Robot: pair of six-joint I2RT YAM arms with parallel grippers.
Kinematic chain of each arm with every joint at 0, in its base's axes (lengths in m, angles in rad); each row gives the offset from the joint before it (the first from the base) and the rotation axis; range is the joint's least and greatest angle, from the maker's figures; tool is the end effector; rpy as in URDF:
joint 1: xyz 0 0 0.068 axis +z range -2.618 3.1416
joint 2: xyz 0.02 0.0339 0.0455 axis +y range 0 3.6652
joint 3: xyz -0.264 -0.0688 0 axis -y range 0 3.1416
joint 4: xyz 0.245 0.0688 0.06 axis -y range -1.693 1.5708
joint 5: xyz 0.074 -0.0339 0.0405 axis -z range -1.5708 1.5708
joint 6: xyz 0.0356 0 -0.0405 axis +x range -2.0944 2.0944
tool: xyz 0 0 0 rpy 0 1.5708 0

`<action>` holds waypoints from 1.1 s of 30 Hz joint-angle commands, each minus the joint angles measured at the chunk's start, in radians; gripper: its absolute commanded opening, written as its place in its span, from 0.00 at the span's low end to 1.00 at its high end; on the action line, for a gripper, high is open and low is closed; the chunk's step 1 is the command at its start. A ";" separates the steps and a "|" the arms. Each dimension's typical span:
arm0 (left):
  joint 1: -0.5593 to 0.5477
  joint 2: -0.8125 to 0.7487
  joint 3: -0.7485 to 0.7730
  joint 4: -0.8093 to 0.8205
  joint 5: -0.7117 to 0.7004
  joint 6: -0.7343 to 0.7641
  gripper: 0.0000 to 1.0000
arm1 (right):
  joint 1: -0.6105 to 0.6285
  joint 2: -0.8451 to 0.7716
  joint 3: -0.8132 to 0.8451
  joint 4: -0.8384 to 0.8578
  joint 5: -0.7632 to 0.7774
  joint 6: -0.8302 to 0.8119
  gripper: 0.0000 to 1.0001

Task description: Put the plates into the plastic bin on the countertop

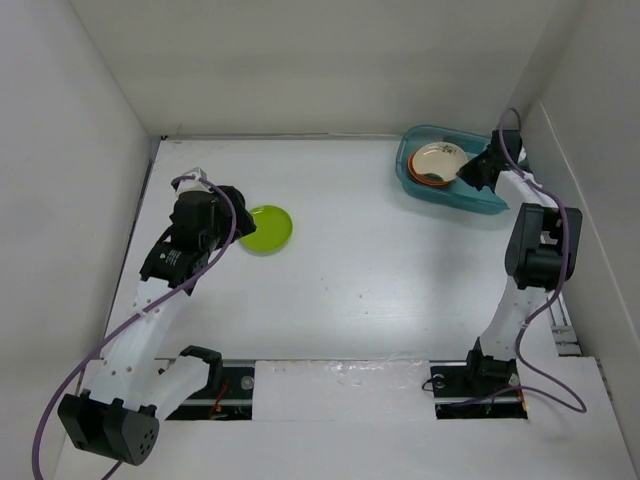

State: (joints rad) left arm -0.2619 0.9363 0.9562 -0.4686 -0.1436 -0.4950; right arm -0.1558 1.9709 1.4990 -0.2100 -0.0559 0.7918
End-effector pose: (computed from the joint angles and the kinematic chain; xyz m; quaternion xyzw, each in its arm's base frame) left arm 0.2000 -0.0483 0.3436 -0.1361 0.8343 -0.1396 0.5156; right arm 0.4482 -0.0684 0.2297 0.4011 0.8086 0.1583 0.4004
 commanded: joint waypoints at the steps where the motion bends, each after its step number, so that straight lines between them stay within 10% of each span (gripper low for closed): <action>1: 0.001 0.002 0.010 0.015 -0.014 0.003 1.00 | 0.012 0.006 0.088 0.057 -0.035 -0.009 0.00; 4: 0.001 0.002 0.010 0.015 -0.014 0.003 1.00 | 0.012 0.028 0.102 0.046 -0.026 -0.009 0.04; 7: 0.001 0.002 0.010 0.015 -0.005 0.003 1.00 | 0.012 -0.006 0.080 0.046 0.014 -0.009 0.60; 13: 0.001 0.012 0.010 0.015 -0.005 0.003 1.00 | 0.125 -0.252 -0.023 0.078 0.112 -0.068 0.94; 23: 0.024 0.103 0.029 -0.016 -0.054 -0.083 1.00 | 0.619 -0.132 -0.106 0.208 -0.246 -0.187 0.87; 33: 0.463 0.176 0.000 0.081 0.332 -0.047 1.00 | 0.716 0.134 -0.053 0.308 -0.397 -0.151 0.69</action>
State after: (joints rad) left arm 0.1909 1.1233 0.9554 -0.4213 0.0841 -0.5484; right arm 0.5495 2.1365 1.4078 0.0311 -0.4095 0.6510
